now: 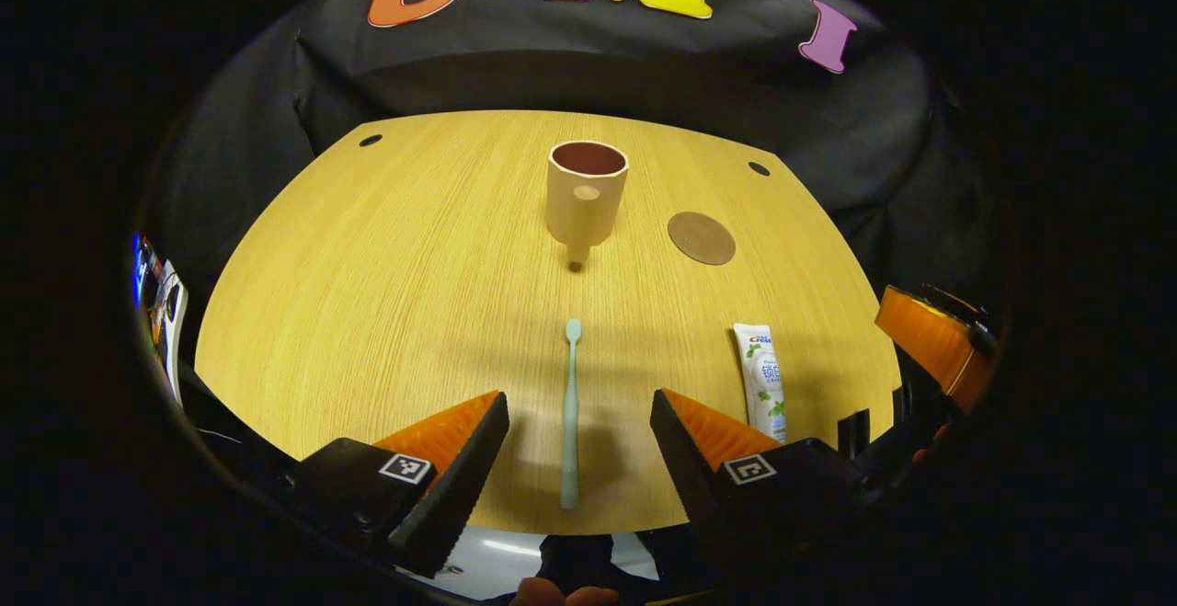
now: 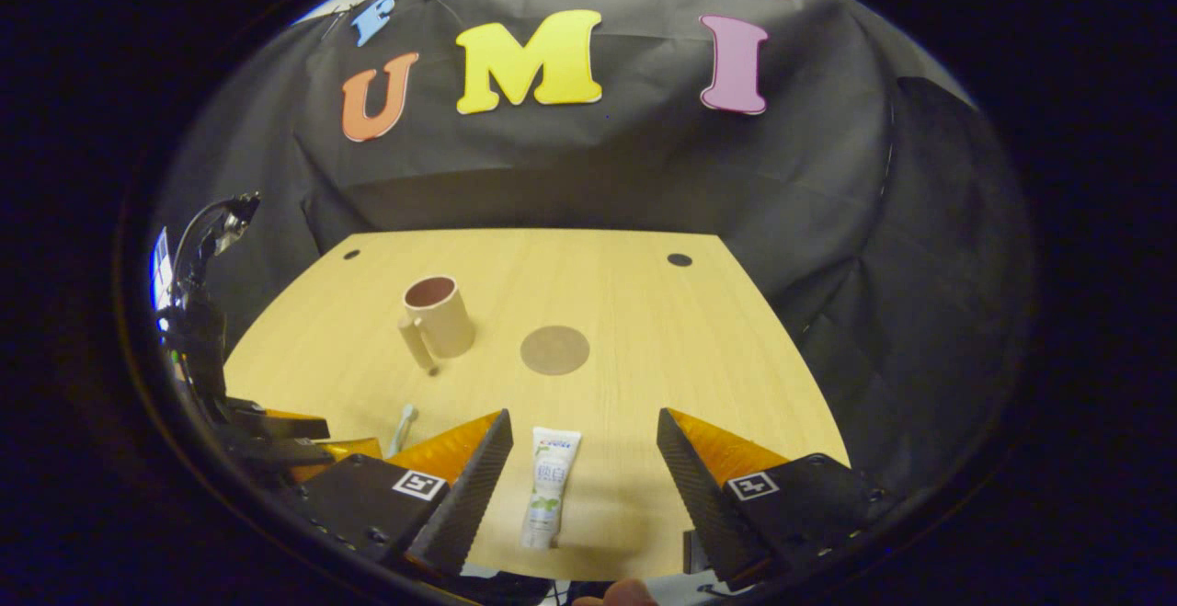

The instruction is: Put the toothbrush and toothpaste on the desktop into the cup, then pick up the cup and place it on the coaster on the desktop.

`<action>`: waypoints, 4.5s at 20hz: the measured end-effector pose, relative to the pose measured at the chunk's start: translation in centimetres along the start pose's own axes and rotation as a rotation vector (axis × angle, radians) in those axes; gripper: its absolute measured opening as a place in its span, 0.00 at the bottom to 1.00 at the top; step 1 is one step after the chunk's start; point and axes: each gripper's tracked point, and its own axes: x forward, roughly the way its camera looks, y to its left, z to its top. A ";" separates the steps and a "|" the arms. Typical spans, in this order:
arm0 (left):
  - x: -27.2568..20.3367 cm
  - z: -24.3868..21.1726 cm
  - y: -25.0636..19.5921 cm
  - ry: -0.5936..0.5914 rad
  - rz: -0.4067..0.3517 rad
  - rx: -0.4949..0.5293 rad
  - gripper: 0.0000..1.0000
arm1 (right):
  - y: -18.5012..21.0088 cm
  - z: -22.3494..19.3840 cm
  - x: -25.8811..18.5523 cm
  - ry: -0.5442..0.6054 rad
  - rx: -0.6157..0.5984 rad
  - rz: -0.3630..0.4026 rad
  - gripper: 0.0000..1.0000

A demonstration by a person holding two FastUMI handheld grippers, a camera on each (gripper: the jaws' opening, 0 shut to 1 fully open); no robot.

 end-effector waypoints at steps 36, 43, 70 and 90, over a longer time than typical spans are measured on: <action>7.5 -0.1 1.2 0.044 0.015 0.089 0.04 | 1.9 -6.9 2.7 0.215 -0.078 0.025 0.95; 4.1 2.4 1.4 -0.060 -0.016 0.050 0.03 | 3.6 -10.1 5.7 0.345 -0.053 0.035 0.95; -0.9 18.5 -0.2 -0.473 -0.110 0.051 0.03 | 2.8 -7.1 4.4 0.282 0.117 0.115 0.11; 5.3 32.5 -2.0 -0.726 -0.187 0.064 0.04 | -0.7 -2.9 -0.3 0.140 0.111 0.069 0.11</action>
